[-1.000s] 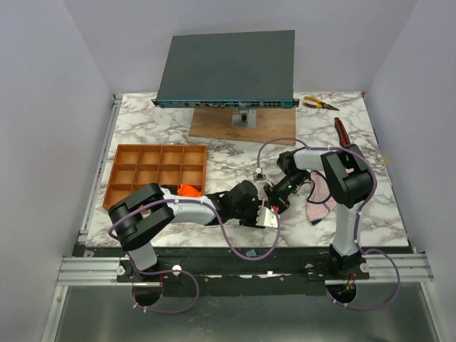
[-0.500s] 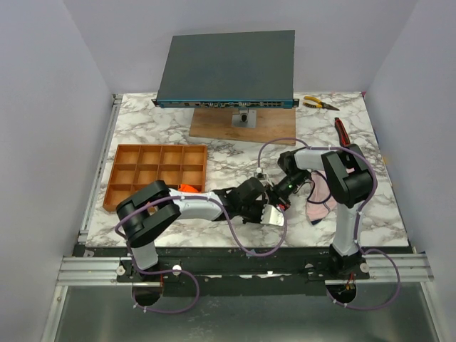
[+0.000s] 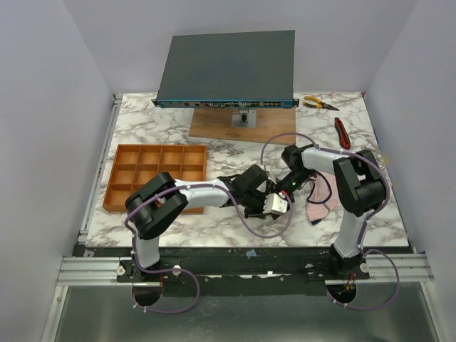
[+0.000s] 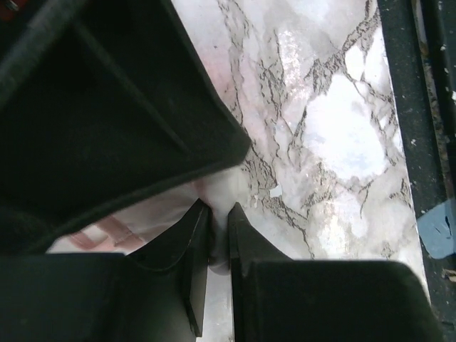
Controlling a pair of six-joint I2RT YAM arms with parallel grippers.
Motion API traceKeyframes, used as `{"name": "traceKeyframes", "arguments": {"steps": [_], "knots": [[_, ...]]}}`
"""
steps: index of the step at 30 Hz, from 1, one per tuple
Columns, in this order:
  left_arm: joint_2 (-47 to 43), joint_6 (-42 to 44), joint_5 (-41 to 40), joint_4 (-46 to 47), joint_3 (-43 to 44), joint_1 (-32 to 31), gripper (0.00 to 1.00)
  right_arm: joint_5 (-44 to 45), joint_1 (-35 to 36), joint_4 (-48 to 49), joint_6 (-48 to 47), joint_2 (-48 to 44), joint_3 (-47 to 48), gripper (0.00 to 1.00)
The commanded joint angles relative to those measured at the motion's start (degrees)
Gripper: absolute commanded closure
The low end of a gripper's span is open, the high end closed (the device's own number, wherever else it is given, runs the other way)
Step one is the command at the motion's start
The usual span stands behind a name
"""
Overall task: Roll the underwear
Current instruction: Roll the underwear to the center of the board.
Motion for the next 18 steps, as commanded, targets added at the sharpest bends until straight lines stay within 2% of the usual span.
{"name": "traceKeyframes", "arguments": {"steps": [1,10,18], "knots": [[2.57,-2.52,8.32,-9.71,1.75,2.22,1.00,8.16,-1.58,6.58,1.16,-4.07,-1.32,0.50],[6.63,-4.64,17.36,-17.71,7.87,5.98,1.00,10.13,-6.90,11.68,5.27,-12.01,-5.46,0.47],[11.20,-3.64,19.03,-25.49,14.92,6.44,1.00,11.20,-9.41,17.41,8.57,-22.74,-12.22,0.46]]}}
